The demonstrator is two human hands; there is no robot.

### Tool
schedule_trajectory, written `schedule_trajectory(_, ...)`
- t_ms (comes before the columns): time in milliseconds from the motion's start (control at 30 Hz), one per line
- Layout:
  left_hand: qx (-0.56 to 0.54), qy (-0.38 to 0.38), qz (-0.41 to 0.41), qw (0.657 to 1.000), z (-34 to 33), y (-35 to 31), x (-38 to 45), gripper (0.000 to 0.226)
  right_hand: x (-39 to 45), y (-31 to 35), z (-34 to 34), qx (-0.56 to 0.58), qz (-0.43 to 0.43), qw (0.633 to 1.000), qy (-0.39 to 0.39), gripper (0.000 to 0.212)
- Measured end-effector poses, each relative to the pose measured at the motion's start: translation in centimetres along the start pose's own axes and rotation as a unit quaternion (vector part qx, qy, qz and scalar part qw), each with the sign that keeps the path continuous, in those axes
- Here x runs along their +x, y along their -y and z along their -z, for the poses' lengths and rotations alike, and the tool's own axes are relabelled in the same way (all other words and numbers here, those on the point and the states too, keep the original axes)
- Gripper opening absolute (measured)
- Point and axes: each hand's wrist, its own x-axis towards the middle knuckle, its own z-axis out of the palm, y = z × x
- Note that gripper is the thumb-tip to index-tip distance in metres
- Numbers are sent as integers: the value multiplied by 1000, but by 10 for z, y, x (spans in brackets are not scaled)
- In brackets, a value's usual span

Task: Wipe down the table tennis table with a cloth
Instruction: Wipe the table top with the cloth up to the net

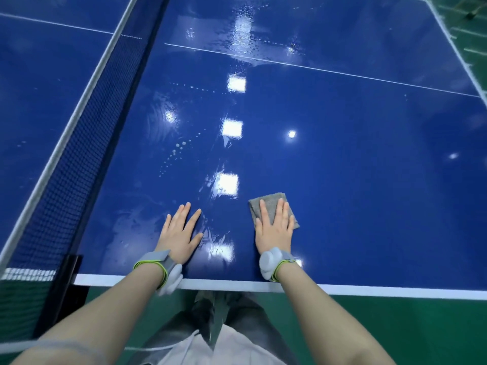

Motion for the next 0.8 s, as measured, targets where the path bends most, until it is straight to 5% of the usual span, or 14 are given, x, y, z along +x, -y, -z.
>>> schedule_trajectory(233, -8, -5, -23, 1000, -5, 11, -14, 61, -47, 63, -22, 1, 85, 995, -52, 52)
schedule_trajectory(400, -8, 0, -40, 999, -5, 17, -18, 61, -56, 49, -26, -16, 166, 984, -69, 49)
schedule_trajectory(633, 6, 9, -49, 999, -6, 26, -28, 60, -69, -3, -23, -8, -14, 995, -95, 44)
schedule_trajectory(800, 8, 9, -53, 999, -8, 29, -32, 60, -93, 24, -27, -8, 0, 995, -99, 49)
